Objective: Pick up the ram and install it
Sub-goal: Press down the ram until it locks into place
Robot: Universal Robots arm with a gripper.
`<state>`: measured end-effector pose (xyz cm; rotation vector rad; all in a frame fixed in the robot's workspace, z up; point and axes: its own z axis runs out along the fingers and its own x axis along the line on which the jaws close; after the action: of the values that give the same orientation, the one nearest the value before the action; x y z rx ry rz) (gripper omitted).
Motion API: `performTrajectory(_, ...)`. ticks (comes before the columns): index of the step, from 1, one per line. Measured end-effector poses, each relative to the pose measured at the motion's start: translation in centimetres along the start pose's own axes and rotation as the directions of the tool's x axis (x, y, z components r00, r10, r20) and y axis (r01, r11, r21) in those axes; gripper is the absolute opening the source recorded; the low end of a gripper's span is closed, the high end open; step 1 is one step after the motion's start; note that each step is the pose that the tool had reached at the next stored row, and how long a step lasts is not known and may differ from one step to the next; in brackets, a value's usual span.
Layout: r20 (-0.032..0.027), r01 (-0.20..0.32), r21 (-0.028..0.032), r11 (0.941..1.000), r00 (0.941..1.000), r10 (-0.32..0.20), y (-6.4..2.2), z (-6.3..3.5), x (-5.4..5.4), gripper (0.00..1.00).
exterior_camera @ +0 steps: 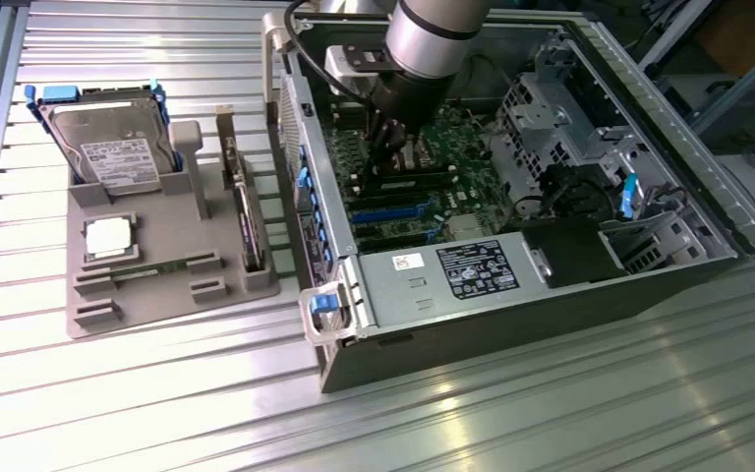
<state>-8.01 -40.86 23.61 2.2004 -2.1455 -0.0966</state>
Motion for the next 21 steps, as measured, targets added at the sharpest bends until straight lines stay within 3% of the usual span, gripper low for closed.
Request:
performTrajectory(12,0.0031,0.0,-0.0001,1.0,1.0,0.0,-0.08,0.82,0.0,0.1)
performTrajectory(13,0.0061,0.001,0.0028,1.0,1.0,-0.001,-0.06,0.32,0.0,0.1)
performTrajectory(15,0.0035,0.001,0.0014,1.0,1.0,-0.001,-0.1,-0.74,0.0,0.1)
performTrajectory(20,0.0036,0.0,-0.0033,1.0,1.0,0.0,-2.89,-1.03,0.1,0.1)
performTrajectory(21,0.0037,0.0,-0.0079,1.0,1.0,0.0,-4.32,-1.16,0.1,0.1)
